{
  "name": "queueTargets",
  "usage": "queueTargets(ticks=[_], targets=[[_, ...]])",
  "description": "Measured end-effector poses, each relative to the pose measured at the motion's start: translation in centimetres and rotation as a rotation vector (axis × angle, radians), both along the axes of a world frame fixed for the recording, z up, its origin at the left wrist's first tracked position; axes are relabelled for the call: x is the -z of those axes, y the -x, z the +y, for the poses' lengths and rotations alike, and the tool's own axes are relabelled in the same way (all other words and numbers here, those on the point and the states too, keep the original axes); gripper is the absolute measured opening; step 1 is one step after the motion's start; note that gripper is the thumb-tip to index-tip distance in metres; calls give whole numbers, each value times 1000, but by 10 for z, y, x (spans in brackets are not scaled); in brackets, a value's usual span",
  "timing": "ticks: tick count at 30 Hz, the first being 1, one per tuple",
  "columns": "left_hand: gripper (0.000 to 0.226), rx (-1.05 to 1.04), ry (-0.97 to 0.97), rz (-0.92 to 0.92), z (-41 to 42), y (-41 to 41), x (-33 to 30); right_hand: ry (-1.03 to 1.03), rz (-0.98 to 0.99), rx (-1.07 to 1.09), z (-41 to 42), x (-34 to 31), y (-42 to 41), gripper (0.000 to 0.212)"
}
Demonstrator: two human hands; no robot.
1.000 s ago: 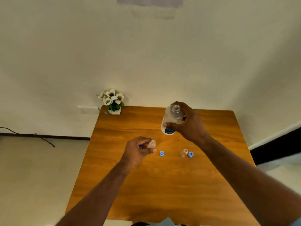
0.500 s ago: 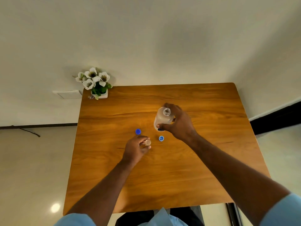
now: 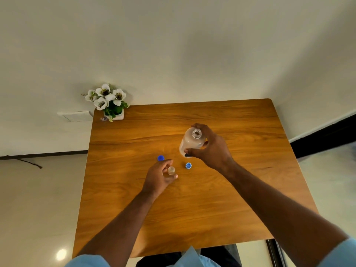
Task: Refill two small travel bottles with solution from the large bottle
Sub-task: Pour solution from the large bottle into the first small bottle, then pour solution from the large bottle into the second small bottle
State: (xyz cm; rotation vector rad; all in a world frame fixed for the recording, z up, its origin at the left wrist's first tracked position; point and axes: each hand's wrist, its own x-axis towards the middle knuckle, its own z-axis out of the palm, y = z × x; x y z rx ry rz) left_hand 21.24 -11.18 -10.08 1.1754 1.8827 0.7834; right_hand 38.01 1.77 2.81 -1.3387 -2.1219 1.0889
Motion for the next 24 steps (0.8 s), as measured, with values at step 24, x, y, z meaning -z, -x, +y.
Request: queueTargets(ticks=[24], targets=[[65, 190, 90, 117, 105, -152, -12, 62, 263, 355, 20, -55, -202, 71]])
